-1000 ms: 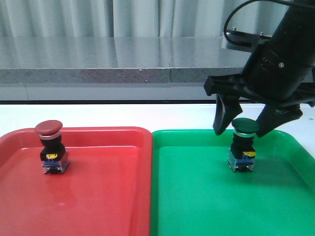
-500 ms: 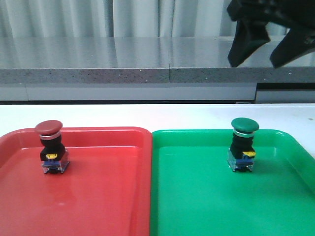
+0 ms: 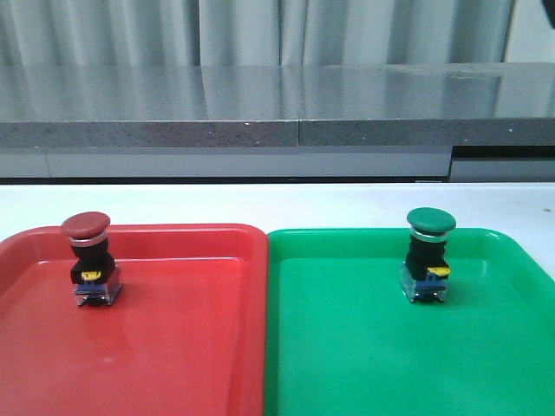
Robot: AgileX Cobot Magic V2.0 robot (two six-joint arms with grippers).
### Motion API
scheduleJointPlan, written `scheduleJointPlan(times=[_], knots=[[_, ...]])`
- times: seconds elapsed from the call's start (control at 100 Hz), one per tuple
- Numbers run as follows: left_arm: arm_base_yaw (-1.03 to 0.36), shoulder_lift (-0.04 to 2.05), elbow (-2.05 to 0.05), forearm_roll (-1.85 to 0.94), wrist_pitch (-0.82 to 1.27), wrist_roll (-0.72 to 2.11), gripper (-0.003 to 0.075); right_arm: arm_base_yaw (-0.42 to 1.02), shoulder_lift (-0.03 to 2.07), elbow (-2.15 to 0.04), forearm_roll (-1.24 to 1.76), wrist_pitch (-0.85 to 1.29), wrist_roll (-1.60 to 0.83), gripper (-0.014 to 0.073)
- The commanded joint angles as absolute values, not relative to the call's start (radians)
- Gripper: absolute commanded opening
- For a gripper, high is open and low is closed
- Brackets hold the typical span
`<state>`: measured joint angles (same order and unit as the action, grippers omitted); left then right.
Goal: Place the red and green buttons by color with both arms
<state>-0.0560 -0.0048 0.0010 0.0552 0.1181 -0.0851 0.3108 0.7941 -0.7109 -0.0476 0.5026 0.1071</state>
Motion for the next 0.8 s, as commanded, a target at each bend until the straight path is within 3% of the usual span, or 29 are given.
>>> scheduleJointPlan(times=[0.0, 0.34, 0.59, 0.79], knots=[[-0.054, -0.036, 0.044, 0.055, 0.035, -0.093, -0.0019, 0.307, 0.703, -0.696, -0.07, 0.455, 0.108, 0.0492], [-0.054, -0.036, 0.044, 0.055, 0.035, -0.093, -0.0019, 0.307, 0.369, -0.556, -0.07, 0.564, 0.108, 0.0284], [-0.054, -0.036, 0.044, 0.055, 0.035, -0.093, -0.0019, 0.307, 0.311, -0.552, -0.07, 0.64, 0.108, -0.0067], [-0.054, -0.036, 0.044, 0.055, 0.035, -0.093, -0.0019, 0.307, 0.311, -0.552, -0.07, 0.638, 0.108, -0.0067]])
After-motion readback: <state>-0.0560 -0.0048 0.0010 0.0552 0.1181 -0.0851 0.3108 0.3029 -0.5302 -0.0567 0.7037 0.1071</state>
